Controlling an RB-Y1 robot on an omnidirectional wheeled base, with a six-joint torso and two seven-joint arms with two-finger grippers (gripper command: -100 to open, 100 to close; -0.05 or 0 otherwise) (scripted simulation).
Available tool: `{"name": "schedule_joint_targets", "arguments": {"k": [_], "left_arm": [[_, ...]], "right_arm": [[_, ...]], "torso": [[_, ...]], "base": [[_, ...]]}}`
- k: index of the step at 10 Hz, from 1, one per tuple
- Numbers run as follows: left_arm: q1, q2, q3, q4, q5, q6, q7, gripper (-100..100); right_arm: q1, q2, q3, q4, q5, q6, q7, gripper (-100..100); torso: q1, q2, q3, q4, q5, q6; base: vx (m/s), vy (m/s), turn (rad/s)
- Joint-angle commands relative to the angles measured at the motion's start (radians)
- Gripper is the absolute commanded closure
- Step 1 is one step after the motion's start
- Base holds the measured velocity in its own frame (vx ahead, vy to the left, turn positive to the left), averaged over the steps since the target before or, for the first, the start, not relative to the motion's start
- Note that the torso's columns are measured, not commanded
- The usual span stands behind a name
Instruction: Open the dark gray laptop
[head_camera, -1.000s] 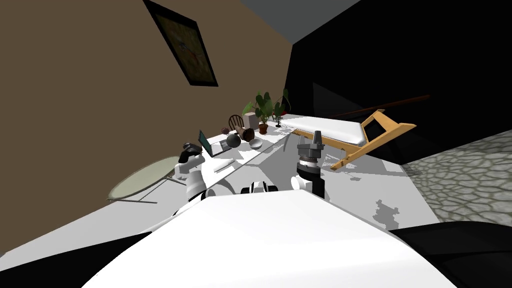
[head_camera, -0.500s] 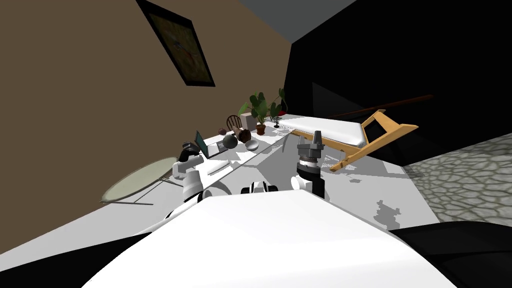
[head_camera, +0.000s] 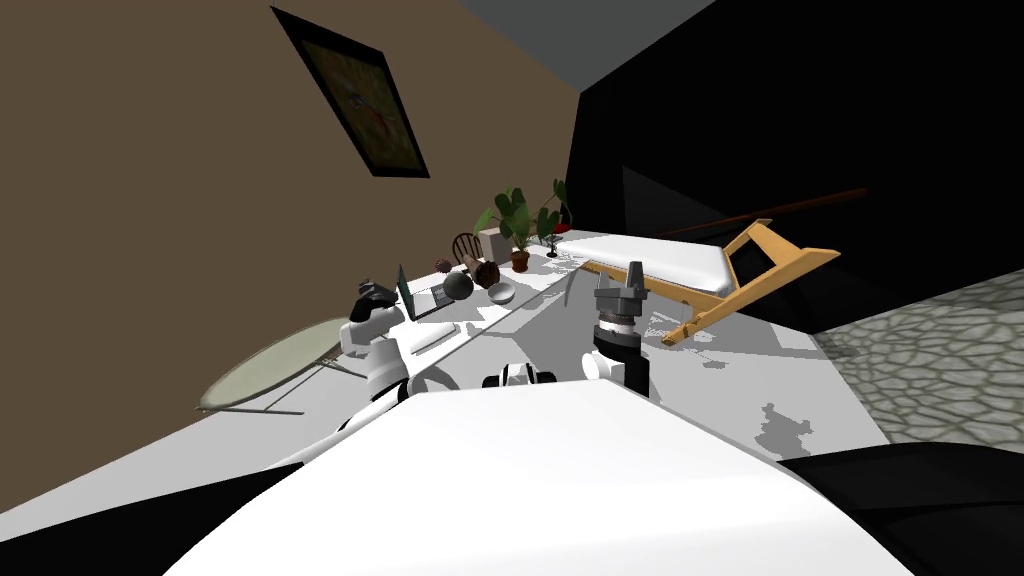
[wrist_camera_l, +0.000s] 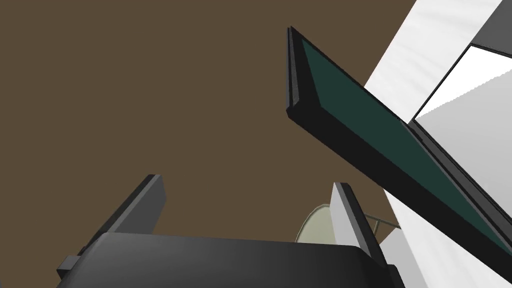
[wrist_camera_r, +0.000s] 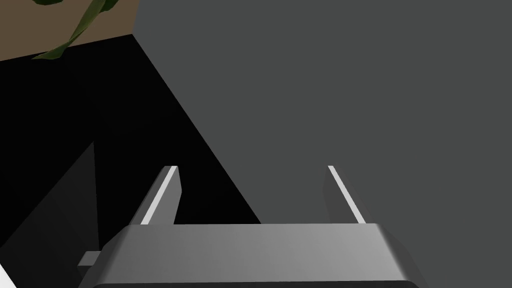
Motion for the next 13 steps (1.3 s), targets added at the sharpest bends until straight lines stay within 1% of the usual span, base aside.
{"name": "schedule_joint_targets", "arguments": {"k": [1, 2, 3, 4, 5, 6, 7, 8, 9, 10, 11, 12, 13], "left_arm": [[-0.006, -0.008, 0.01, -0.008, 0.006, 0.016, 0.012, -100], [-0.025, 0.018, 0.033, 0.019, 0.0, 0.021, 0.018, -100], [-0.013, 0.011, 0.023, 0.01, 0.009, 0.017, 0.016, -100], [-0.014, 0.013, 0.024, 0.013, 0.009, 0.017, 0.017, 100], [-0.056, 0.017, -0.006, 0.062, 0.022, -0.018, -0.022, 100], [-0.056, 0.017, -0.006, 0.074, 0.022, -0.018, -0.022, 100], [-0.056, 0.017, -0.006, 0.084, 0.022, -0.018, -0.022, 100], [-0.099, 0.021, -0.036, 0.123, 0.035, -0.052, -0.06, 100], [-0.099, 0.021, -0.036, 0.15, 0.035, -0.052, -0.06, 100], [-0.141, 0.025, -0.067, 0.185, 0.049, -0.086, -0.098, 100], [-0.141, 0.025, -0.067, 0.227, 0.049, -0.086, -0.098, 100], [-0.183, 0.03, -0.097, 0.257, 0.062, -0.12, -0.136, 100], [-0.183, 0.03, -0.097, 0.299, 0.062, -0.12, -0.136, 100]], "right_arm": [[0.0, 0.0, 0.0, 0.0, 0.0, 0.0, 0.0, 0], [0.0, 0.0, 0.0, 0.0, 0.0, 0.0, 0.0, 0], [0.0, 0.0, 0.0, 0.0, 0.0, 0.0, 0.0, 0], [0.0, 0.0, 0.0, 0.0, 0.0, 0.0, 0.0, 0], [0.0, 0.0, 0.0, 0.0, 0.0, 0.0, 0.0, 0], [0.0, 0.0, 0.0, 0.0, 0.0, 0.0, 0.0, 0], [0.0, 0.0, 0.0, 0.0, 0.0, 0.0, 0.0, 0], [0.0, 0.0, 0.0, 0.0, 0.0, 0.0, 0.0, 0], [0.0, 0.0, 0.0, 0.0, 0.0, 0.0, 0.0, 0], [0.0, 0.0, 0.0, 0.0, 0.0, 0.0, 0.0, 0], [0.0, 0.0, 0.0, 0.0, 0.0, 0.0, 0.0, 0], [0.0, 0.0, 0.0, 0.0, 0.0, 0.0, 0.0, 0], [0.0, 0.0, 0.0, 0.0, 0.0, 0.0, 0.0, 0]], "torso": [[-0.001, 0.001, 0.001, 0.001, -0.001, 0.0], [0.0, 0.005, 0.003, 0.003, -0.002, -0.002], [0.001, 0.008, 0.005, 0.004, -0.002, -0.003], [0.0, 0.01, 0.006, 0.005, -0.002, -0.005], [-0.002, 0.011, 0.007, 0.005, -0.003, -0.005], [-0.004, 0.009, 0.006, 0.005, -0.004, -0.005], [-0.004, 0.008, 0.005, 0.004, -0.003, -0.004], [-0.002, 0.009, 0.005, 0.004, -0.003, -0.004], [-0.002, 0.008, 0.005, 0.004, -0.003, -0.005], [-0.001, 0.008, 0.005, 0.004, -0.002, -0.004], [-0.001, 0.008, 0.005, 0.004, -0.003, -0.005], [-0.002, 0.008, 0.005, 0.004, -0.002, -0.004], [-0.003, 0.008, 0.005, 0.004, -0.003, -0.005]], "base": [[0.019, -0.019, 0.003], [0.027, 0.023, -0.179], [0.019, 0.021, -0.05], [0.006, 0.003, 0.009], [0.024, -0.027, 0.271], [0.031, -0.049, 0.182], [0.015, -0.036, -0.009], [0.021, -0.051, 0.257], [0.025, -0.051, 0.16], [0.03, -0.048, 0.286], [0.03, -0.051, 0.132], [0.034, -0.075, 0.226], [0.028, -0.063, 0.149]]}}
